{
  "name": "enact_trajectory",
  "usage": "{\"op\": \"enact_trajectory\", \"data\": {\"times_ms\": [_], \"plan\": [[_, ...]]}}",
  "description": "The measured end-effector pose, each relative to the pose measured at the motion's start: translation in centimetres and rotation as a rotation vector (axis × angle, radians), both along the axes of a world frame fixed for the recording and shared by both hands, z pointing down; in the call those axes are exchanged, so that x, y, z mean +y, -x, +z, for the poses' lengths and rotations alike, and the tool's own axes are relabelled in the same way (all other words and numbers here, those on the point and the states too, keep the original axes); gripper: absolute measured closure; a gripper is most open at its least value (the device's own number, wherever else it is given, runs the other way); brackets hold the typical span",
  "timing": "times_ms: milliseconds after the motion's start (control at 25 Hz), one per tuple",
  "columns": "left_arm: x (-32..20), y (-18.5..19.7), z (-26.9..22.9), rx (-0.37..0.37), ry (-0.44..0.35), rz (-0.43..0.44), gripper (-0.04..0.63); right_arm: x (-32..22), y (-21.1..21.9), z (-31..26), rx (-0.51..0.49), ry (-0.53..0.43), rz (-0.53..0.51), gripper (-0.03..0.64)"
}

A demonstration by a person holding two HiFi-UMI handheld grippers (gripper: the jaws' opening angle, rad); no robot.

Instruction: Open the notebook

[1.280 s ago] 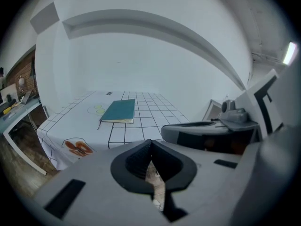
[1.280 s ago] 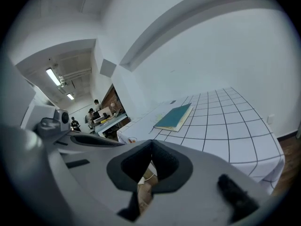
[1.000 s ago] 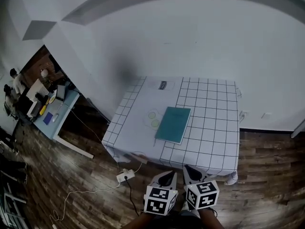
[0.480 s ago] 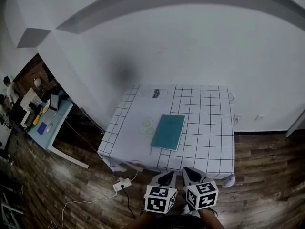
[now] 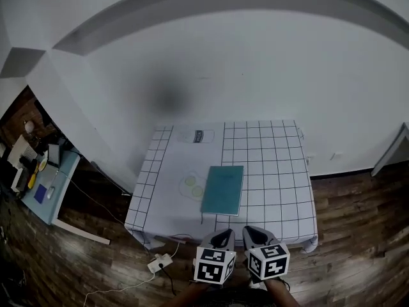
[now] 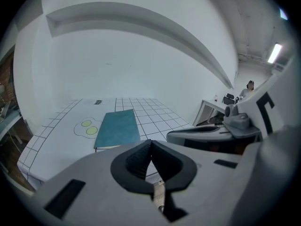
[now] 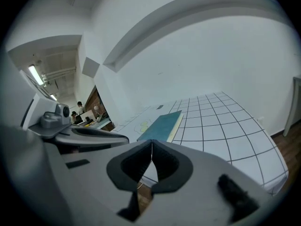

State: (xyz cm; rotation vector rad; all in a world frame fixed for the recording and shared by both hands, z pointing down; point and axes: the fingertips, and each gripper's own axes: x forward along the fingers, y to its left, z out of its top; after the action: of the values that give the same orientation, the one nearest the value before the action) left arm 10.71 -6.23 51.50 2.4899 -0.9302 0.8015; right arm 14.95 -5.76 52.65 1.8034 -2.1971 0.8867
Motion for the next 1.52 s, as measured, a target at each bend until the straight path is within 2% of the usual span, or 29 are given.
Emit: {"op": "enact_trajectory", "data": {"times_ms": [280, 560, 600, 680, 1040, 1520], "plan": [[-3.3, 1.0, 0.3, 0.002, 0.009, 0.066, 0.584, -2.9, 1.1, 1.2, -0.001, 0.028, 0.075, 0.603], [-6.0, 2.2, 0.7, 0.006, 0.013, 0.119, 0.584, -5.2, 1.0, 3.0, -0.051, 0.070, 0.179, 0.601], [-6.4, 2.3, 0.8, 0.006, 0.013, 0.126, 0.584, -5.5, 0.9, 3.3, -0.057, 0.076, 0.194, 0.593], [-7.0, 2.5, 1.0, 0.004, 0.015, 0.142, 0.584, -5.9, 0.9, 3.9, -0.072, 0.091, 0.218, 0.524], [-8.9, 2.7, 1.6, 0.000, 0.026, 0.216, 0.584, -7.5, 0.4, 6.2, -0.126, 0.132, 0.313, 0.494], [-10.4, 3.2, 2.2, -0.010, 0.030, 0.273, 0.584, -9.2, 0.2, 7.9, -0.271, 0.188, 0.392, 0.448]]}}
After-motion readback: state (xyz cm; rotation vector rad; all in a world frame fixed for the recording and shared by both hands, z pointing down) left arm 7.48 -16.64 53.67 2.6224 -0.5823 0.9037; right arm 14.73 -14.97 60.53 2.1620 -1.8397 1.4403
